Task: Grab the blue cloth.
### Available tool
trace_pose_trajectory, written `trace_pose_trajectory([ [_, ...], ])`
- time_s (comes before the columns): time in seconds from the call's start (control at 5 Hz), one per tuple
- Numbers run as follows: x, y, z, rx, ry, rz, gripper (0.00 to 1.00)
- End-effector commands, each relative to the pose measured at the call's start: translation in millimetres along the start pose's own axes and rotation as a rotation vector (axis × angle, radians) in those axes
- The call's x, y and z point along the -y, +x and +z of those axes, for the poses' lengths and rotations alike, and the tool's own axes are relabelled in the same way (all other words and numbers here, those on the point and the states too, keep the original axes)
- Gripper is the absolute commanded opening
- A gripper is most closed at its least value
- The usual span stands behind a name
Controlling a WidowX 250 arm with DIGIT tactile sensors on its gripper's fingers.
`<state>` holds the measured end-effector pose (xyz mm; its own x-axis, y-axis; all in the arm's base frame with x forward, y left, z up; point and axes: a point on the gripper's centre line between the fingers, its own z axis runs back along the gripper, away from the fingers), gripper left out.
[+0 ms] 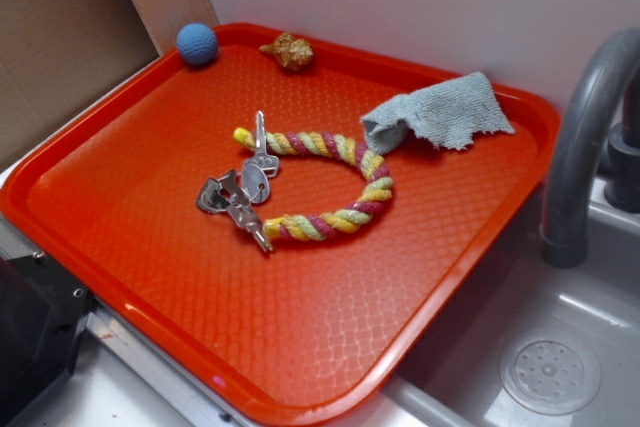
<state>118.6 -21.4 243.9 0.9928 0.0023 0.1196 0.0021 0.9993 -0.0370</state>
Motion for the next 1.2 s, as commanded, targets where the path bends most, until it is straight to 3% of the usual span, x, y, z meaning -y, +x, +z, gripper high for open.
trace_pose_trajectory([
  [0.0, 0.0, 0.0, 0.0, 0.0, 0.0, 0.0, 1.0],
  [0.2, 0.4, 38.4, -28.0, 0.092, -0.101, -0.052, 1.0],
  [0.4, 6.6, 63.7, -64.5, 0.141, -0.143, -0.145, 1.0],
  [1.0, 6.6, 63.7, -64.5, 0.141, -0.143, -0.145, 1.0],
])
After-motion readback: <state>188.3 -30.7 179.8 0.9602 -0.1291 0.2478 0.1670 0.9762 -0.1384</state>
